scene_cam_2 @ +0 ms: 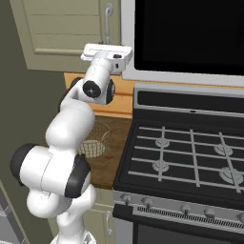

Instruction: Open the cabinet, pick up the bread from the cabinet and place it in the basket. Then move the basket to the dining counter.

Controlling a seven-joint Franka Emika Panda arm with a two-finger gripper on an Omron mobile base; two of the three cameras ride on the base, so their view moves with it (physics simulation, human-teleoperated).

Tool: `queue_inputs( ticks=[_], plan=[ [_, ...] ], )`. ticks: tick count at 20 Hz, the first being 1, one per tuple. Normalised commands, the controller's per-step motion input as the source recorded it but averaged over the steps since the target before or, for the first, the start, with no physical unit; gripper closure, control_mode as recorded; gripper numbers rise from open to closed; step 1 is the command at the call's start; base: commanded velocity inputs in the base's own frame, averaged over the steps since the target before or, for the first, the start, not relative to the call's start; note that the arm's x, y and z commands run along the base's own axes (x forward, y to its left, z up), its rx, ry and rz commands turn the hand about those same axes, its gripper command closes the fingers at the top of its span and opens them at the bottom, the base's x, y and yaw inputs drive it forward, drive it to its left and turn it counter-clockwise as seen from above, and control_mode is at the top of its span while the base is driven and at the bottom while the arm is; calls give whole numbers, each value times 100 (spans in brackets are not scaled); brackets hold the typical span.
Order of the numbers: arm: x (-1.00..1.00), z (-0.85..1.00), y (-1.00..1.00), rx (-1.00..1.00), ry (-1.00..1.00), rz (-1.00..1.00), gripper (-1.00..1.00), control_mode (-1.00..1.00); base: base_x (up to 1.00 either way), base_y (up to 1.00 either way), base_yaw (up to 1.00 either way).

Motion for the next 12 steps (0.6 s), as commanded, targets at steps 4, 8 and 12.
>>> queue_inputs(
  ticks=[4,8,12],
  plan=[
    [0,0,28,0,-5,0,-100,-100,0,0,0],
    [3,0,23,0,-6,0,-100,-100,0,0,0],
    [22,0,0,0,0,0,-100,-100,0,0,0]
  ],
)
